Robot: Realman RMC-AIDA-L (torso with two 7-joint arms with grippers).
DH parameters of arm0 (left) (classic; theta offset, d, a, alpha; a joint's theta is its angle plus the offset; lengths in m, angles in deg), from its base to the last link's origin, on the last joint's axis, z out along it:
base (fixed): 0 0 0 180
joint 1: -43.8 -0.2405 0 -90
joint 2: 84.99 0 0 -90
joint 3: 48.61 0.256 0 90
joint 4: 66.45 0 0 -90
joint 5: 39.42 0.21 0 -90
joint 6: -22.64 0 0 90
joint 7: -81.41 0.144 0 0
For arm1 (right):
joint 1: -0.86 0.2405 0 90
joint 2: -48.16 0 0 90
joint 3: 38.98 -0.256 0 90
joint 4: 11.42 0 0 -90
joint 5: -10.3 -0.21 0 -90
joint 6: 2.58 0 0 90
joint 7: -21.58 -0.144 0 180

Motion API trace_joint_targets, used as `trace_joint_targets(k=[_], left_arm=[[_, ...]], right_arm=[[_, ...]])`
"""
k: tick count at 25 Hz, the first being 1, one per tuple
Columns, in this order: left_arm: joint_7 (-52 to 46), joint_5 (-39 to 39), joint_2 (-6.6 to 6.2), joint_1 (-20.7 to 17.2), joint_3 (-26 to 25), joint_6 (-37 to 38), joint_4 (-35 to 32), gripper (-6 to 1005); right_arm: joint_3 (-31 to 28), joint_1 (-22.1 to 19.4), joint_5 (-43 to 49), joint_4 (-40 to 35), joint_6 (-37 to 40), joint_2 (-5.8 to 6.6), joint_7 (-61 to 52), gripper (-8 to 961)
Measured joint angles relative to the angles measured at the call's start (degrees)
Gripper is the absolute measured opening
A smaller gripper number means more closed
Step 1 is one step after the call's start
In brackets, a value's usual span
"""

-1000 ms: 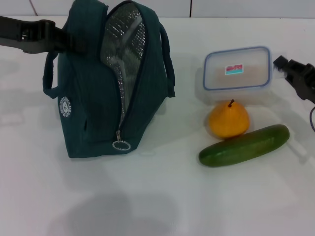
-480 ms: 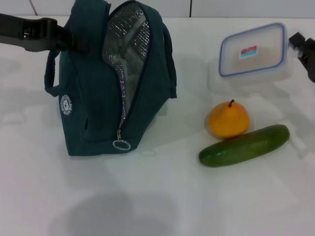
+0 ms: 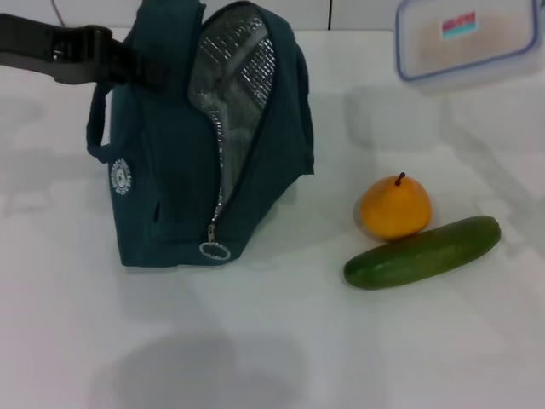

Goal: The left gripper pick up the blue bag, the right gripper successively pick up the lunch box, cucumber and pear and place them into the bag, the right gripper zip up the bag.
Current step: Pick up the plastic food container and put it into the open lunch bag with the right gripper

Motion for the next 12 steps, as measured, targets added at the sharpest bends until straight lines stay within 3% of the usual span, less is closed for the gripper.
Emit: trace_joint_targets(k=[5, 12], left_arm=[[-0.5, 0.0, 0.08, 0.7, 0.6, 0.0, 0.0, 43], [-0.9, 0.0, 0.19, 1.0, 2.1, 0.1, 0.0, 43]], right_arm=[[0.0, 1.1, -0.3, -3.1, 1.3, -0.02, -4.8, 109], [0.4, 7.6, -1.0, -3.2, 1.3, -0.06, -6.9, 115]])
